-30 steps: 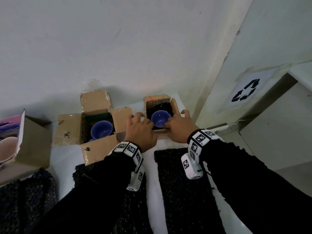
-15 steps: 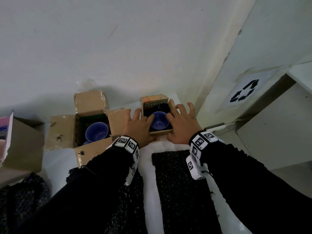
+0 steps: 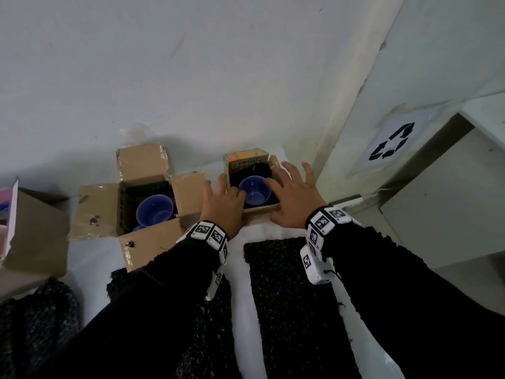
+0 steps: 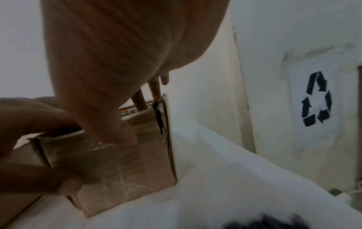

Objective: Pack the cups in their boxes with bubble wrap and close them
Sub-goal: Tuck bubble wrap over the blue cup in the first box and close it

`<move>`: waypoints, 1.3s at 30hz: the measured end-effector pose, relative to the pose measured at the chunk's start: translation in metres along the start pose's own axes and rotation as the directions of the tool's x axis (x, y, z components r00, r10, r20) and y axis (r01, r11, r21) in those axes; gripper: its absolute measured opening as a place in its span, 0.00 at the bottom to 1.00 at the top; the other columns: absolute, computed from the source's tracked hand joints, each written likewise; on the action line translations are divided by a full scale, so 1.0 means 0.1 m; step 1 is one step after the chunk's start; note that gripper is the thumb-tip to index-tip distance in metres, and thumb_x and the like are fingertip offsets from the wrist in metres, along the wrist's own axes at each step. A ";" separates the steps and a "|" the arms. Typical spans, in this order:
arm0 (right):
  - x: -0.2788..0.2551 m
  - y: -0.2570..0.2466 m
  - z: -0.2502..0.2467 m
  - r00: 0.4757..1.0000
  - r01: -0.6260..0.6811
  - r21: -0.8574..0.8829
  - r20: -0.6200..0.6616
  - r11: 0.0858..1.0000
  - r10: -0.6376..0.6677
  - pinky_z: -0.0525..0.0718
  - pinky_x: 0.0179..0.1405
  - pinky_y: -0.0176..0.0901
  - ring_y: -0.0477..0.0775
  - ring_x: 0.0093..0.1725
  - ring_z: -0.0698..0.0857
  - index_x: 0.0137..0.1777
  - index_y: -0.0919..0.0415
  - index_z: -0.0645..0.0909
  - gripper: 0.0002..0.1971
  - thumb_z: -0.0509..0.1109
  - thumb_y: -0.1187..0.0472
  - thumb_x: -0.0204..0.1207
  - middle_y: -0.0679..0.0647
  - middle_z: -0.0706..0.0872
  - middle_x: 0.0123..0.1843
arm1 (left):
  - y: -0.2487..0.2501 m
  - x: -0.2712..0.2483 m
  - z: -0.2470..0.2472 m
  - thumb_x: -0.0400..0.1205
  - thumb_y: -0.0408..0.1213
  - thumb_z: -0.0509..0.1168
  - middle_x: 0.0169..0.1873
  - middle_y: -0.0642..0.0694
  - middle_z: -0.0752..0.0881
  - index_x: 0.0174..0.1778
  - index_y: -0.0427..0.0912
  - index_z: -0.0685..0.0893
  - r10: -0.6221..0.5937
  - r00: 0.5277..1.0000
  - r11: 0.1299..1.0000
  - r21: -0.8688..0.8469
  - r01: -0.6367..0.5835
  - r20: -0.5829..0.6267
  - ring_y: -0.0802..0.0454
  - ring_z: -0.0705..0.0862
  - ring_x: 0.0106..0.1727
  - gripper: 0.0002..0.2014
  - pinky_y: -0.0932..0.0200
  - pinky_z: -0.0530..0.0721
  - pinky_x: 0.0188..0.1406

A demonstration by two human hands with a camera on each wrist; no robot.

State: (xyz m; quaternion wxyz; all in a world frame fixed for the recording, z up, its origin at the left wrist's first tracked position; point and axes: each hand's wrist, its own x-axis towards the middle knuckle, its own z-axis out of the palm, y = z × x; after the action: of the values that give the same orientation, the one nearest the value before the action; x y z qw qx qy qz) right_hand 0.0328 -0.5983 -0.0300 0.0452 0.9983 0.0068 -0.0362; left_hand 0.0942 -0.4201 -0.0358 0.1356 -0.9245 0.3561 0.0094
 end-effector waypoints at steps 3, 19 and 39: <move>-0.28 0.01 0.06 0.982 0.020 0.082 -0.188 0.996 -0.004 0.61 0.69 0.64 0.60 0.68 0.73 0.71 0.50 0.72 0.35 0.69 0.50 0.60 0.53 0.75 0.70 | 0.06 -0.12 0.03 0.76 0.51 0.67 0.66 0.45 0.77 0.67 0.48 0.73 -0.019 1.000 1.000 0.000 0.019 -0.021 0.35 0.65 0.74 0.25 0.34 0.63 0.68; -1.11 -0.10 0.56 0.964 -0.159 0.116 0.233 0.980 0.129 0.69 0.63 0.56 0.58 0.69 0.72 0.71 0.49 0.73 0.24 0.70 0.47 0.76 0.51 0.83 0.65 | 0.46 -0.90 0.17 0.77 0.65 0.60 0.83 0.39 0.54 0.78 0.48 0.62 0.037 0.996 0.978 -0.203 -0.053 -0.083 0.37 0.63 0.77 0.38 0.43 0.68 0.69; -0.43 0.10 -1.32 0.944 0.010 0.598 -0.271 0.802 0.190 0.82 0.51 0.55 0.64 0.49 0.85 0.55 0.55 0.82 0.10 0.63 0.65 0.78 0.60 0.87 0.49 | -0.35 -0.48 -1.21 0.76 0.28 0.60 0.46 0.41 0.90 0.57 0.48 0.86 -0.282 0.937 0.565 -0.825 -0.013 -0.207 0.45 0.89 0.39 0.18 0.50 0.88 0.46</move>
State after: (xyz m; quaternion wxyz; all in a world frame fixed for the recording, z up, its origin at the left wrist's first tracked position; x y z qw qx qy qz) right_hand -0.0003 -0.5962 0.1054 -0.2679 0.9540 -0.0455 0.1267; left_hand 0.0718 -0.3947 0.0944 -0.3637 -0.8956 0.2558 0.0136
